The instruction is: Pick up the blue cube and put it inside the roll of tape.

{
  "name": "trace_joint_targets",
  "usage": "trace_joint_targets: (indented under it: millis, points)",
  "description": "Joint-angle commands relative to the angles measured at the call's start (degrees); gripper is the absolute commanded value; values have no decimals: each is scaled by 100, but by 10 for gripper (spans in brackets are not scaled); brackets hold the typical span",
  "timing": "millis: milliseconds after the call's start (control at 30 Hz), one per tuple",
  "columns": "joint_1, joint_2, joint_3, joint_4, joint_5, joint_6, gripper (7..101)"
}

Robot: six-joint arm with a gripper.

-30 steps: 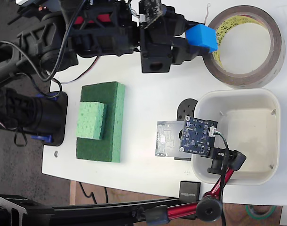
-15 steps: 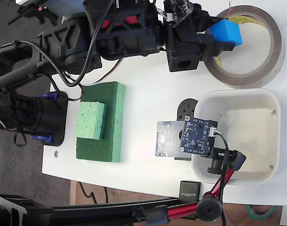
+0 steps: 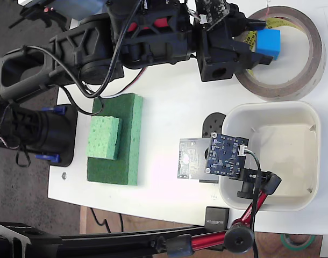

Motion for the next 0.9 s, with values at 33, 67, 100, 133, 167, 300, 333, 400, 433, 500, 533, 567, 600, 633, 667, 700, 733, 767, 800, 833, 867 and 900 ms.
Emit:
trace_joint_targets:
  millis: [33,67,100,133,167,300,333,400,433,500,533,567,600,633,667,700,733,767,800,833,867,900]
  points:
    - [0,149,-62,97,0,-9,1000]
    - [0,202,-53,167,18,-18,1000]
    - [-9,290,-35,255,44,-35,1000]
    - [-9,413,-9,396,70,-62,1000]
    - [-18,563,44,554,132,-88,1000]
    - [-44,1749,923,940,439,-141,1000]
    - [-44,2188,1318,958,545,-141,1000]
    - [-44,3138,2188,993,765,-114,1000]
    - [-44,3656,2654,993,870,-88,1000]
    - [-35,4667,3595,1011,1063,-35,1000]
    - [-35,5142,4034,1063,1187,0,1000]
    - [-26,5643,4500,1072,1266,18,1000]
    - [-18,6117,4948,1037,1327,18,1000]
    - [-9,6592,5405,976,1406,0,1000]
    - [9,7031,5827,932,1468,-26,1000]
    - [44,7462,6205,923,1503,-62,1000]
    - [62,7875,6565,932,1556,-88,1000]
    - [88,8279,6908,949,1600,-114,1000]
    - [97,8701,7251,949,1644,-149,1000]
    - [97,9132,7585,958,1688,-167,1000]
    - [123,9589,7928,967,1705,-185,1000]
    - [158,10055,8262,1011,1705,-211,1000]
